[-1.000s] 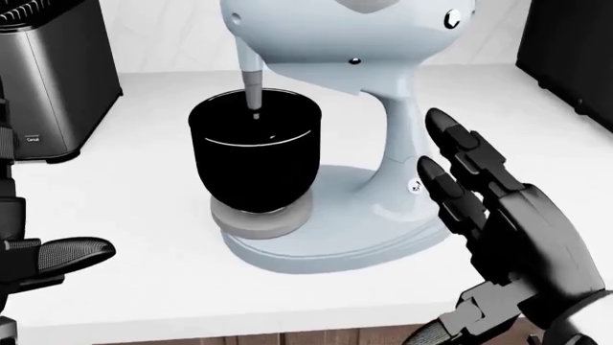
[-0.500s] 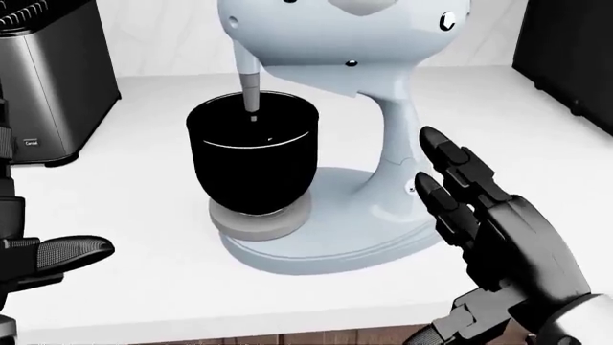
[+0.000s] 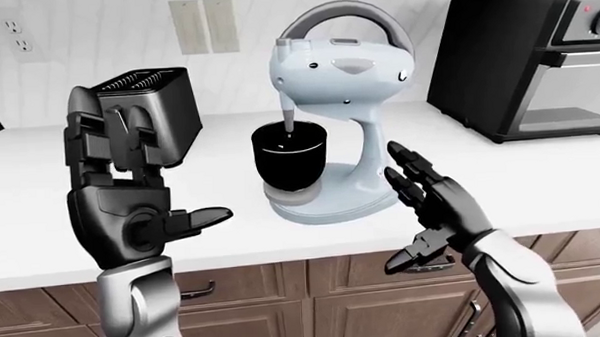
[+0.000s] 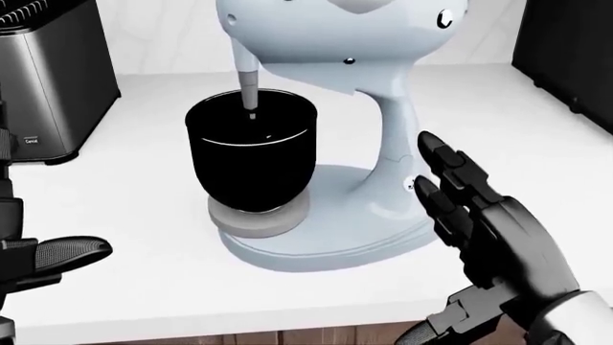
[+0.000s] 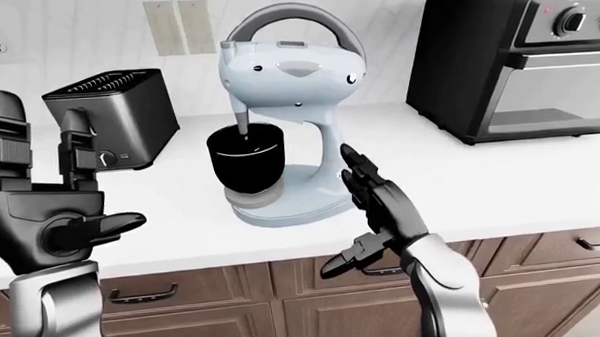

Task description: Open the stand mixer head.

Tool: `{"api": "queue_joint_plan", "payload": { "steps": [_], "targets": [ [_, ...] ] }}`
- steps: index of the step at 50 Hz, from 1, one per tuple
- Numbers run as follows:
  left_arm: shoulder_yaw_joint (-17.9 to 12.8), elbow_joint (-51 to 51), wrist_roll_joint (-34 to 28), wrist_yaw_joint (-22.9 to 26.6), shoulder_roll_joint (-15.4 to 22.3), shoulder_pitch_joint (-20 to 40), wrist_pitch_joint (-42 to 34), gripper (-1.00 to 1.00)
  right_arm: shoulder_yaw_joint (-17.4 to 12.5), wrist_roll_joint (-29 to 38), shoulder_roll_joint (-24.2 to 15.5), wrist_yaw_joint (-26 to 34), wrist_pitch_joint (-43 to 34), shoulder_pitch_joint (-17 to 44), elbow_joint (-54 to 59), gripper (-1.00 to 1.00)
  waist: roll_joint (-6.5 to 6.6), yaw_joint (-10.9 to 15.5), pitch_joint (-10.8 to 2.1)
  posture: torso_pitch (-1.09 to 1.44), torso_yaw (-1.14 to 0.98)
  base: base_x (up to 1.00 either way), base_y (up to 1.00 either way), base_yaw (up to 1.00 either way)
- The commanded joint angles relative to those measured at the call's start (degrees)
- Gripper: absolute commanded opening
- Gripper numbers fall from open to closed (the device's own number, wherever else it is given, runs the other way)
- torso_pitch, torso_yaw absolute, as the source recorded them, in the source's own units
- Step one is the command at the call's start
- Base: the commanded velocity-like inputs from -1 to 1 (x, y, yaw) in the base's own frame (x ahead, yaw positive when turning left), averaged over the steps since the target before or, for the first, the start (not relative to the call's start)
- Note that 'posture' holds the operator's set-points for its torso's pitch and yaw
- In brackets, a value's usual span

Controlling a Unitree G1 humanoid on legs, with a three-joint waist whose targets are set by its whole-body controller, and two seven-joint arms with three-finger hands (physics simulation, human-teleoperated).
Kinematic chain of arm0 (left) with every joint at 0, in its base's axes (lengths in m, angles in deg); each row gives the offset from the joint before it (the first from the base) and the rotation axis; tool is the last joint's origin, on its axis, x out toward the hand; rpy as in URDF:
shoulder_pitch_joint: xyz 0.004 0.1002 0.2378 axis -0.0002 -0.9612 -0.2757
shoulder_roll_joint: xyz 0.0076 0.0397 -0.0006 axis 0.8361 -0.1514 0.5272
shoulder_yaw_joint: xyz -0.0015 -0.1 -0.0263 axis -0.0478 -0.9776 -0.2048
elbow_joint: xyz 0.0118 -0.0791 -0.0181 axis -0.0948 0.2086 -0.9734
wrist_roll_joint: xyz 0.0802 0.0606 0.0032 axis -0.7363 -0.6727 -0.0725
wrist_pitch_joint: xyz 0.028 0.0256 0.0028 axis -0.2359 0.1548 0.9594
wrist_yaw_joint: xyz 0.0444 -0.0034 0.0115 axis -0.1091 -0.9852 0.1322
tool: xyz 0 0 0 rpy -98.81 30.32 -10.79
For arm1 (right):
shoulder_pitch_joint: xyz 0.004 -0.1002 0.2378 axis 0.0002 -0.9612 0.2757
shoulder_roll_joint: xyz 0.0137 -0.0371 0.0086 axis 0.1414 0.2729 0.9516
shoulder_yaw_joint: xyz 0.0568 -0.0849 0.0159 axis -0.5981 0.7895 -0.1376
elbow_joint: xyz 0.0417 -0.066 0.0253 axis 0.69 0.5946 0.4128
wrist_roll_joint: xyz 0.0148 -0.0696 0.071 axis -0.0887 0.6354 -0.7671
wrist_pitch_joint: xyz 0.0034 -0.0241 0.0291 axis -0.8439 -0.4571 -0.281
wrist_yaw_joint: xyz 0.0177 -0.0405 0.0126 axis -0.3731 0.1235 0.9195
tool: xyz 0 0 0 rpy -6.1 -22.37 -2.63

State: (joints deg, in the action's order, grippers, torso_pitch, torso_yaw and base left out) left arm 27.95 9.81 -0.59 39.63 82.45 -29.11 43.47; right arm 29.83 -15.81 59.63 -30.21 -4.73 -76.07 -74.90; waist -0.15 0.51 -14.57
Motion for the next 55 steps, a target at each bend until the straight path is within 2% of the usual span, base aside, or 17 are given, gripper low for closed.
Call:
{"api": "queue_joint_plan", "payload": {
  "steps": [1,50,55],
  "targets": [
    [-0.04,-1.77,0.09,0.32,0.31,1.12,0.95,0.98,-0.36,-0.09,-0.31,-0.26,1.98,1.2,-1.39,1.0,0.03,0.0,-0.19,-0.3,0.0,0.0,0.0,0.0],
    [-0.24,-0.7,0.2,0.56,0.45,1.27,1.47,0.98,0.94,0.42,-0.14,-1.98,6.79,3.29,6.7,1.0,0.11,-0.01,-0.22,-0.3,0.0,0.0,0.0,0.0],
    [-0.13,-0.47,0.08,0.65,0.35,1.19,1.62,0.98,0.66,-0.02,-0.17,-1.99,5.5,2.61,4.8,1.0,0.06,0.02,-0.2,-0.3,0.0,0.0,0.0,0.0]
  ]
}}
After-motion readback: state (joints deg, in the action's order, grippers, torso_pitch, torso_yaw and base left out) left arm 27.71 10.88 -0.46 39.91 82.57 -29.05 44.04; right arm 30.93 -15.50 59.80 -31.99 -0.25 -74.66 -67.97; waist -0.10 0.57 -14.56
